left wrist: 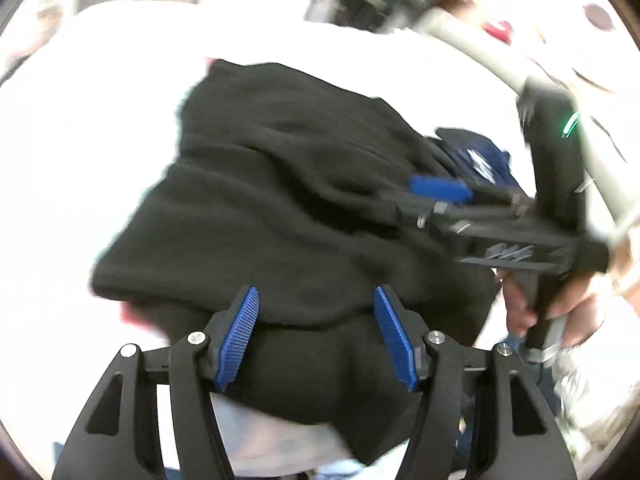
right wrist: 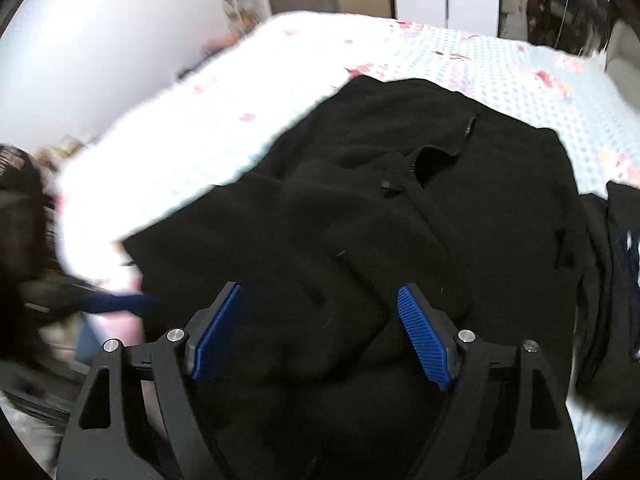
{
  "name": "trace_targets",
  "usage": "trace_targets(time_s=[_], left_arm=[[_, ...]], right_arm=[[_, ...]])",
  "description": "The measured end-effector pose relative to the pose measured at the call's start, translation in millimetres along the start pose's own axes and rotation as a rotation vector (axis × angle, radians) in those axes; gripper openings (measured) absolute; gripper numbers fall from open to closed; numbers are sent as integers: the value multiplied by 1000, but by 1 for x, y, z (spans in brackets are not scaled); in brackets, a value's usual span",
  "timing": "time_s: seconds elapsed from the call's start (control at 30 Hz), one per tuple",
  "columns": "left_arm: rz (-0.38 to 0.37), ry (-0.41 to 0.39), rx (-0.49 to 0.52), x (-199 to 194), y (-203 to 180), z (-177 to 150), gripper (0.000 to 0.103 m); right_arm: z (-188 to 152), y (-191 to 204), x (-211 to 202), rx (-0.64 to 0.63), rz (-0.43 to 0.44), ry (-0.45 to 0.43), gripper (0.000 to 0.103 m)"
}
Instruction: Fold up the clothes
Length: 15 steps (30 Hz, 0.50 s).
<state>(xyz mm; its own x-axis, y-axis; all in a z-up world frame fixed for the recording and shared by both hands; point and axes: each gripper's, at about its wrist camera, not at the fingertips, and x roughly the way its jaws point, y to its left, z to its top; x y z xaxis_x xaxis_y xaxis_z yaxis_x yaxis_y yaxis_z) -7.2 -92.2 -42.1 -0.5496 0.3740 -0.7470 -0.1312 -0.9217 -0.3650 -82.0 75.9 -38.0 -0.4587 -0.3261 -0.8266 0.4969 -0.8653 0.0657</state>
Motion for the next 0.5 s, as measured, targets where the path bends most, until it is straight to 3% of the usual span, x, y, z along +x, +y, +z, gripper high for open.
trace_targets(time_s=[0.1, 0.17, 0.2, 0.23, 0.27, 0.37, 0.43, 0.5], left_arm=[[75, -21, -74, 2, 30, 9, 61], [129, -8, -107, 4, 48, 14, 61], [122, -26, -125, -1, 52, 16, 61], [109, -47, -144, -7, 56, 18, 61], [95, -76, -150, -14, 57, 19, 61], [74, -107, -165, -19, 60, 16, 61], [55, -107, -180, -15, 59, 12, 61], [44, -109, -198, -11, 59, 6, 61]], right_arm=[[1, -6, 51, 12, -55, 125, 80], [0, -7, 66, -17, -85, 137, 49], [1, -12, 57, -2, -75, 103, 42], [3, -20, 39, 29, -51, 49, 23], [5, -28, 20, 60, -28, -6, 13], [3, -54, -37, 150, 26, -189, 13], [-13, -79, -68, 260, 4, -291, 12], [-40, -106, -76, 396, -62, -302, 12]])
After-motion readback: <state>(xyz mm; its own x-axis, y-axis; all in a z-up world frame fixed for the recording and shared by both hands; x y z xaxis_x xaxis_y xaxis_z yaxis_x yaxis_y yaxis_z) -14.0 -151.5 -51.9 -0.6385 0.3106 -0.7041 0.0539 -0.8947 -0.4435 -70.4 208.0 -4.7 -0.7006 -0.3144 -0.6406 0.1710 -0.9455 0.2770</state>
